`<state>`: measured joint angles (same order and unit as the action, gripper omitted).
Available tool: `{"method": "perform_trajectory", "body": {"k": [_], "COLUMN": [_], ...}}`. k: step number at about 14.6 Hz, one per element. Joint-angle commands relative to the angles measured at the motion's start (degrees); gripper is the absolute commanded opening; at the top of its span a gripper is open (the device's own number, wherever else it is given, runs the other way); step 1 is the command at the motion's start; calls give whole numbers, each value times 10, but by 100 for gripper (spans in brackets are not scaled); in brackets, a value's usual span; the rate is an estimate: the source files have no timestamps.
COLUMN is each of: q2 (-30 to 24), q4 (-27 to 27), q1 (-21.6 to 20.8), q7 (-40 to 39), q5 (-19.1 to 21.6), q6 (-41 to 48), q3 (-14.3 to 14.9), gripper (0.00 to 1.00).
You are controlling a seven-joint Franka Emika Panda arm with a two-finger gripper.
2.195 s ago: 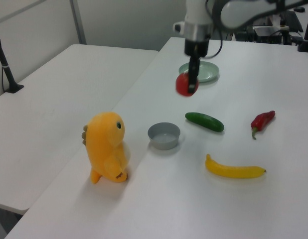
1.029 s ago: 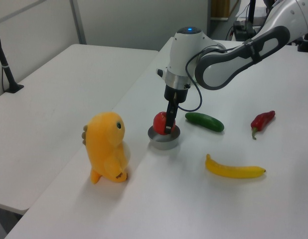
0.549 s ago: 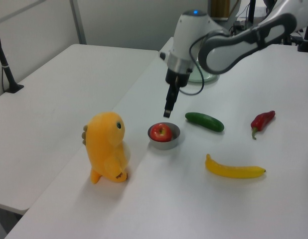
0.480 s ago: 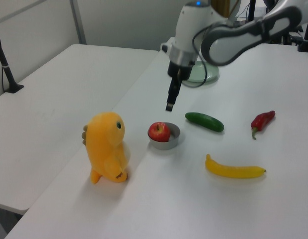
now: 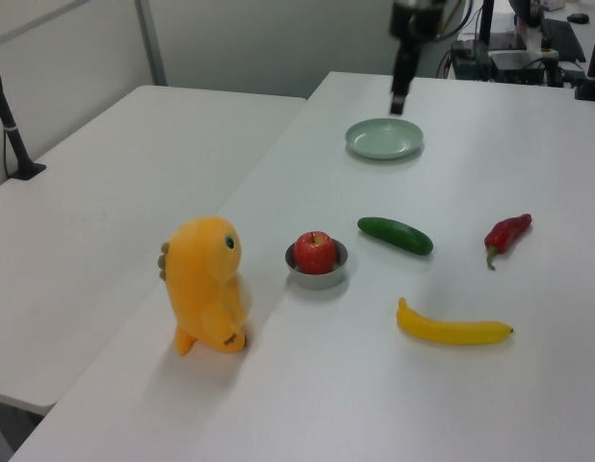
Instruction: Put the red apple in the bowl
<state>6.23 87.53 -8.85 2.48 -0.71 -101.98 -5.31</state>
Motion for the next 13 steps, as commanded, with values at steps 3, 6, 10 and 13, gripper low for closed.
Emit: {"method": "perform_trajectory", "body": {"k": [3, 6, 10, 13], "q2": [-148, -155, -124, -94], "q4": [67, 86, 96, 91], "q1": [10, 34, 41, 48], "q7": [9, 0, -36, -82], "q5": [25, 29, 37, 38], "q6": [158, 180, 91, 44], "q3": [62, 70, 69, 65], "gripper": [100, 100, 100, 100]}}
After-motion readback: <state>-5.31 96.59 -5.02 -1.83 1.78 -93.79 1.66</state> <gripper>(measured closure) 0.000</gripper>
